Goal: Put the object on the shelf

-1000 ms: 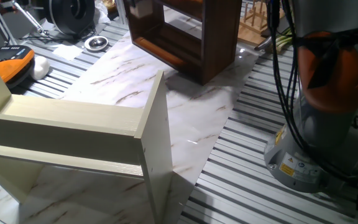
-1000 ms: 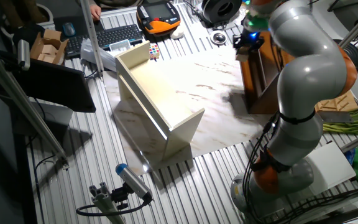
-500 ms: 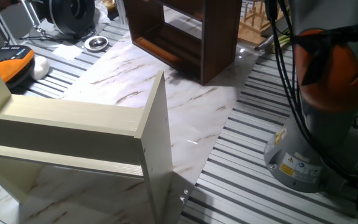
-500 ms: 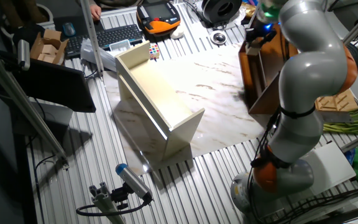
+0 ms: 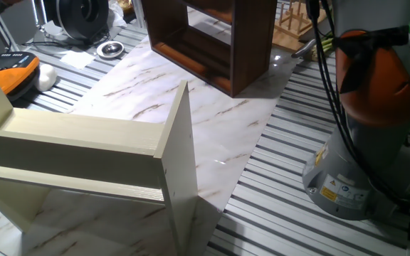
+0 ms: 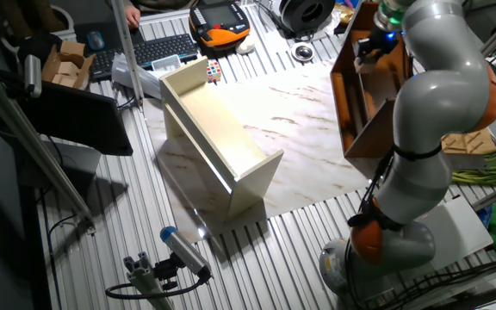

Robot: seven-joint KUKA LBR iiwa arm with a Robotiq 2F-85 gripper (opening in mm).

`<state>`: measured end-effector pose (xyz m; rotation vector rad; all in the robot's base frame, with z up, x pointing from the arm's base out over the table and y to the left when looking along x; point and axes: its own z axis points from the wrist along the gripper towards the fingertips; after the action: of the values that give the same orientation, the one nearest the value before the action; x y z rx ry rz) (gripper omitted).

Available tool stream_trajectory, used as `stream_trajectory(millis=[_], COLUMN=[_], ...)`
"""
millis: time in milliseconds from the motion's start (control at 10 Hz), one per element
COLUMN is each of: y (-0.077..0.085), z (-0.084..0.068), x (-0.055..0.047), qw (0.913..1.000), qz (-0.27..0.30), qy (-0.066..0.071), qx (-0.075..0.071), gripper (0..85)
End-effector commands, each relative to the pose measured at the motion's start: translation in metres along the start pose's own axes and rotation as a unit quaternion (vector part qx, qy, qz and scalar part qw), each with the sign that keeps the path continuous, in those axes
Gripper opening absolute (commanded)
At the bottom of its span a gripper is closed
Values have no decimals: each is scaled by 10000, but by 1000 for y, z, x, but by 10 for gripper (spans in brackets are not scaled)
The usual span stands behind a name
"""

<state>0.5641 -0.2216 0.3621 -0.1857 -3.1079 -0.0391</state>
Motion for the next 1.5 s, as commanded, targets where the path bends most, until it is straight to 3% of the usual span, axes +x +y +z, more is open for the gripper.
stream_trajectory(millis=[0,500,1000,1400], y=[-37,-65,-67,-67], z=[3,18,29,31], x=[-2,-2,-11,-13], qw=[10000,9989,9994,9996], qz=[-88,-416,-332,-278], qy=[-34,-181,-116,-46], qx=[0,112,55,46], gripper=[0,0,0,0])
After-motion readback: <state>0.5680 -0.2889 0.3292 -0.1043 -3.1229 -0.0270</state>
